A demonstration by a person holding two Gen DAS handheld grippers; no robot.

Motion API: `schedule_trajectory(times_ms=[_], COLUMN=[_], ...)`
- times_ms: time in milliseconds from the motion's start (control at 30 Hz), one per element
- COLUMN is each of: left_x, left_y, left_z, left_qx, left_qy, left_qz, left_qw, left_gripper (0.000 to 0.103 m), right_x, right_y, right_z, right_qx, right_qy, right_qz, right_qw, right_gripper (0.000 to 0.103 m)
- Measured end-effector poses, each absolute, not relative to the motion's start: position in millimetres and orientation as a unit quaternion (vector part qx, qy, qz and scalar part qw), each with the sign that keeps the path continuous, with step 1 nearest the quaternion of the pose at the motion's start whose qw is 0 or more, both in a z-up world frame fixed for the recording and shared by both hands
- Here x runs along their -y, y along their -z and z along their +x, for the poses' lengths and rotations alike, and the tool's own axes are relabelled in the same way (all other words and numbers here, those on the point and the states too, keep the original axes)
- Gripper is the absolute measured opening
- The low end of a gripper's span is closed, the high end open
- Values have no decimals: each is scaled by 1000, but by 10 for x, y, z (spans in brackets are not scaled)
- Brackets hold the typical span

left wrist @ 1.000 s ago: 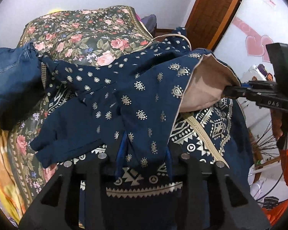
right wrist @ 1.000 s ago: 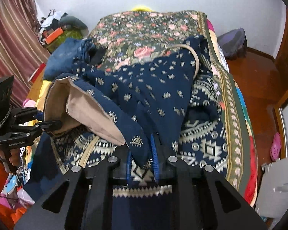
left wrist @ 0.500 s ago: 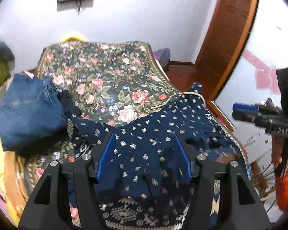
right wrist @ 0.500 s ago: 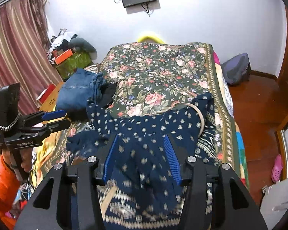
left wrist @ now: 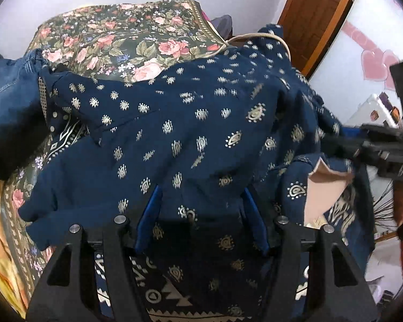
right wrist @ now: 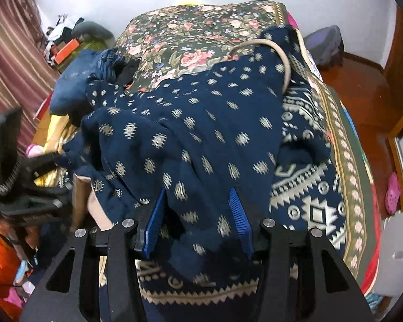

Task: Fold large clothes

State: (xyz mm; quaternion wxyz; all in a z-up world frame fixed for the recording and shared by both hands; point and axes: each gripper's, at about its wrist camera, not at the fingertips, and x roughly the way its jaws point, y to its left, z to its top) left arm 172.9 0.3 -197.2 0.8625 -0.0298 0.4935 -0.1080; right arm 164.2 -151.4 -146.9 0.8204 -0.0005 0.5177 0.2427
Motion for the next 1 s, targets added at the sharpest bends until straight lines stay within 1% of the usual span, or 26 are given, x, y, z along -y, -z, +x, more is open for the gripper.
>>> schedule_trajectory(times_ms=[133, 267, 333, 367, 400, 433, 467, 500, 533, 667, 767, 867, 1000], left_x=[-42, -276, -435, -547, -667, -754, -893, -1001, -1114, -1509, -1627, -1605, -1637], left_y=[1806, 1469, 1328, 1266, 1224, 1207, 1205, 1222, 1253, 1502, 1741, 1961, 2286], left_z=[1706, 1704, 1724, 1741, 1764, 1783, 1823, 1848, 1884, 2026, 2136, 2262, 2488], left_qx=[-481, -443, -425, -416, -408, -405, -404, -407, -412, -439, -459, -475, -503], left_qy=[103, 82, 61, 46, 29, 16, -3, -16, -26, -43, -40, -27, -47], left_qz=[-25, -37, -41, -46, -53, -57, -65, -73, -84, -147, -179, -193, -184], left_qw=[870, 892, 902, 907, 911, 913, 912, 910, 907, 885, 869, 858, 843], left_gripper=[61, 61, 63, 67, 71, 72, 72, 72, 72, 72, 72, 72, 72], right_x=[1609, 1708, 1769, 1804, 1849, 1906, 1965, 1991, 2031, 2178, 2248, 2297, 2290], right_y=[1362, 1131, 1016, 970, 922, 877, 849, 844, 847, 1025, 1263, 1528, 1836], right_z=[1694, 1773, 1822, 1840, 1876, 1920, 1966, 2005, 2068, 2328, 2565, 2746, 2934], right_qx=[-516, -486, -471, -464, -456, -448, -440, -437, -436, -458, -486, -517, -554], right_qy=[-242, -235, -232, -229, -225, -219, -211, -205, -196, -178, -167, -163, -171], right_qz=[16, 24, 32, 36, 40, 45, 49, 52, 55, 73, 92, 122, 161], right_qw=[821, 841, 851, 855, 860, 866, 871, 874, 877, 868, 853, 832, 799], right_gripper=[46, 46, 46, 46, 48, 50, 55, 59, 60, 60, 60, 60, 60])
